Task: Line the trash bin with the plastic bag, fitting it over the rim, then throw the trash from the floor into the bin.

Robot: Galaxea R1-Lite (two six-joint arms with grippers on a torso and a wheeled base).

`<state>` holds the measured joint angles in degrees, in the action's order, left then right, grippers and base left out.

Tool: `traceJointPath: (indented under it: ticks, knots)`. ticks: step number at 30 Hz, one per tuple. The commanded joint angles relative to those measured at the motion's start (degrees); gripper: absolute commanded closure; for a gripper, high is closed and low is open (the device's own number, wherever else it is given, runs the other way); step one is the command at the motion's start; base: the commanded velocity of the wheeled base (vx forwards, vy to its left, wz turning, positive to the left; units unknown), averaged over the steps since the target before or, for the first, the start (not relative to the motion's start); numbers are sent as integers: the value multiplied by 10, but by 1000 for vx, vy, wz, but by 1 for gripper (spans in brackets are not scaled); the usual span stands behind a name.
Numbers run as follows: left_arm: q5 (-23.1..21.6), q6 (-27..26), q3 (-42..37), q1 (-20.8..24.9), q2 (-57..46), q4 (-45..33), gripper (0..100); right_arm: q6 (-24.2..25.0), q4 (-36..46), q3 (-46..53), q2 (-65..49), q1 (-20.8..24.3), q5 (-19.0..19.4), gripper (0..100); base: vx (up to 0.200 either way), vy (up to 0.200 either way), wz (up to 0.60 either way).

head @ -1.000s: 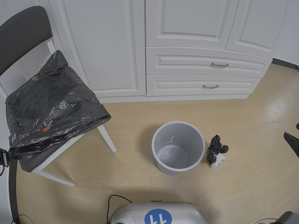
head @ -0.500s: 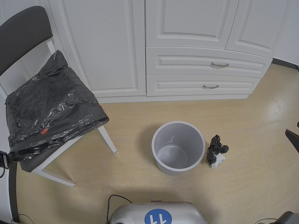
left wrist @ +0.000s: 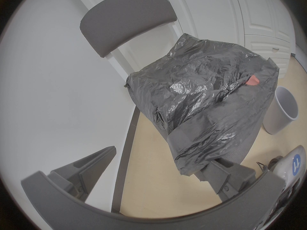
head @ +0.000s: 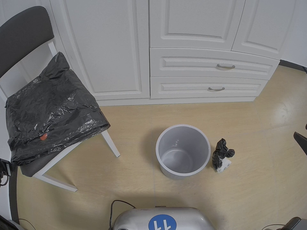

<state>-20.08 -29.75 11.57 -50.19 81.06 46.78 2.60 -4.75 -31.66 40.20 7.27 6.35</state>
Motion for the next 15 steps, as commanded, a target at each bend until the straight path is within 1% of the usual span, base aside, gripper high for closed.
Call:
traceJointPath:
  ticks: [1,5,10,12,13,15]
  knots:
    - [-2,0,-47,-3,75,55,0,0,0,-1,0,6,1,0,0,0,0]
    - [-2,4,-53,-5,89,90,0,0,0,-1,0,13,1,0,0,0,0]
    - [-6,8,-52,-25,89,111,0,0,-1,-2,-1,13,0,0,0,0,0]
    - [-7,9,-52,-26,89,112,0,0,-1,-2,-1,13,0,0,0,0,0]
    - [-22,47,-48,-39,85,133,0,0,-1,-2,-2,13,0,0,0,0,0]
    - [-29,85,-46,-40,85,156,0,1,-1,-3,-2,13,0,0,0,0,0]
